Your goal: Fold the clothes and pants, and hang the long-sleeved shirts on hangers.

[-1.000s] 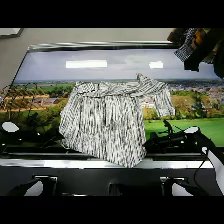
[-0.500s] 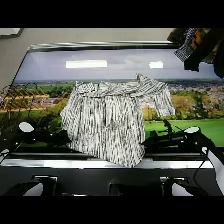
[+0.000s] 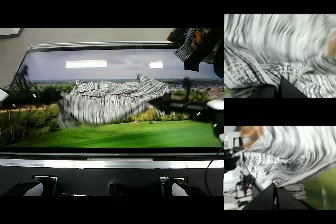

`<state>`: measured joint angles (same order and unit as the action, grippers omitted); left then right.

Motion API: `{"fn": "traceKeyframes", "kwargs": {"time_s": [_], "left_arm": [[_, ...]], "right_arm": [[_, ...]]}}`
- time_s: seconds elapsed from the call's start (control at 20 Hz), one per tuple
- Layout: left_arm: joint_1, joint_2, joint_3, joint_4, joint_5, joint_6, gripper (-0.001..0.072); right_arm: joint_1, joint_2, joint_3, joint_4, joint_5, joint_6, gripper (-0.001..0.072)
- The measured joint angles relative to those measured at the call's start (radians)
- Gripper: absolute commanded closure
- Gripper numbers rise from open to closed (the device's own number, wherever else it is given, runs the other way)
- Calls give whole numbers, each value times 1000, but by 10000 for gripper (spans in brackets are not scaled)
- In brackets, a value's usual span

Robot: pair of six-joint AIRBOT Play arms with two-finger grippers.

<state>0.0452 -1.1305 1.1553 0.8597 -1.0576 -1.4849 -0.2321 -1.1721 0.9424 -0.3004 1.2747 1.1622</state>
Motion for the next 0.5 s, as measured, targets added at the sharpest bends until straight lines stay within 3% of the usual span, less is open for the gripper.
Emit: {"fn": "traceKeyframes", "kwargs": {"time_s": [0.25,0.5], "left_arm": [[0,30,460,-4,-2,2,688],[0,180,645,7,-6,3,688]], "right_arm": [[-1,73,581,2,-38,42,681],[-1,237,956,-233,-67,167,681]]}}
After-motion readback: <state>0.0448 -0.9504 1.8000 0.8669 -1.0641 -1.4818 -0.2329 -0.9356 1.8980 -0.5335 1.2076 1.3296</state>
